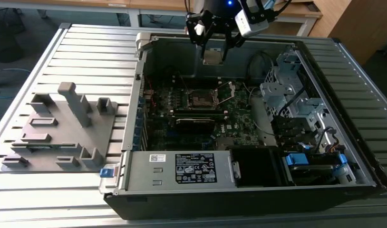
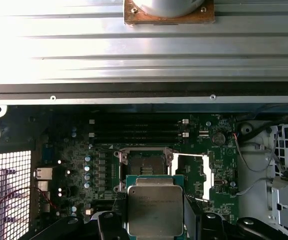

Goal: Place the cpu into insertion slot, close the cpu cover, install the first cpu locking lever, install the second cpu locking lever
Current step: 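Place the cpu into insertion slot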

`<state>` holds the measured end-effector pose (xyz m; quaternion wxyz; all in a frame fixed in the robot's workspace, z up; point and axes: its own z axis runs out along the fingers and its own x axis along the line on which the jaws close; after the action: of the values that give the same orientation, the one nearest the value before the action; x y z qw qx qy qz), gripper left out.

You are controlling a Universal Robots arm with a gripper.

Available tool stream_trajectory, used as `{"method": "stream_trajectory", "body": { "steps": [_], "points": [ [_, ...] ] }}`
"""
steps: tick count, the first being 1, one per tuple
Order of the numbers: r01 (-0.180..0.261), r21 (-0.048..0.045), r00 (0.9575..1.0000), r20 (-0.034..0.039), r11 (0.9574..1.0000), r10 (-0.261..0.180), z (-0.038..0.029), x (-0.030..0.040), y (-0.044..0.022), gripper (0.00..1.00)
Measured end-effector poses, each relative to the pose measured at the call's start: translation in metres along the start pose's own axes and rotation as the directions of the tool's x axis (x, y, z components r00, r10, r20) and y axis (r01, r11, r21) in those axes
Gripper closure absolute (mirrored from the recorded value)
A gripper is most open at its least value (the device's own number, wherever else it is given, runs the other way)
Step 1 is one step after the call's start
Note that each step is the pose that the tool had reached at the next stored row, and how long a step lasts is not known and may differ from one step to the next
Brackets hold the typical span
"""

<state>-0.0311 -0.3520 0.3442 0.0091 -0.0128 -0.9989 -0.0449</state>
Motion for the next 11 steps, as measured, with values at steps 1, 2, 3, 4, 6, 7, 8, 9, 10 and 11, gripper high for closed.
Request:
{"method": "stream_trajectory", "body": {
  "steps": [1, 2, 3, 4, 6, 7, 8, 9, 10, 11],
  "points": [
    [0.000, 0.0000, 1.0000, 0.0000, 1.0000, 0.000, 0.0000, 0.0000, 0.0000, 0.46],
    [0.000, -0.0001, 1.0000, 0.0000, 1.0000, 0.000, 0.0001, 0.0000, 0.0000, 0.46],
    [0.000, -0.0002, 1.0000, 0.0001, 1.0000, 0.000, 0.0004, 0.0000, 0.0000, 0.46],
    [0.000, -0.0003, 1.0000, 0.0001, 1.0000, 0.000, 0.0006, 0.0000, 0.0000, 0.46],
    [0.000, 0.0000, 1.0000, 0.0000, 1.0000, 0.000, 0.0010, 0.0000, -0.0001, 0.46],
    [0.000, 0.0000, 1.0000, 0.0000, 1.0000, 0.000, 0.0012, 0.0000, -0.0001, 0.46],
    [0.000, 0.0000, 1.0000, 0.0000, 1.0000, 0.000, 0.0013, 0.0000, -0.0001, 0.46],
    [0.000, -0.0001, 1.0000, 0.0000, 1.0000, 0.000, 0.0016, 0.0000, -0.0001, 0.46],
    [0.000, -0.0001, 1.0000, 0.0000, 1.0000, 0.000, 0.0017, 0.0000, -0.0001, 0.46],
    [0.000, -0.0001, 1.0000, 0.0000, 1.0000, 0.000, 0.0019, 0.0000, -0.0002, 0.46]
  ]
}}
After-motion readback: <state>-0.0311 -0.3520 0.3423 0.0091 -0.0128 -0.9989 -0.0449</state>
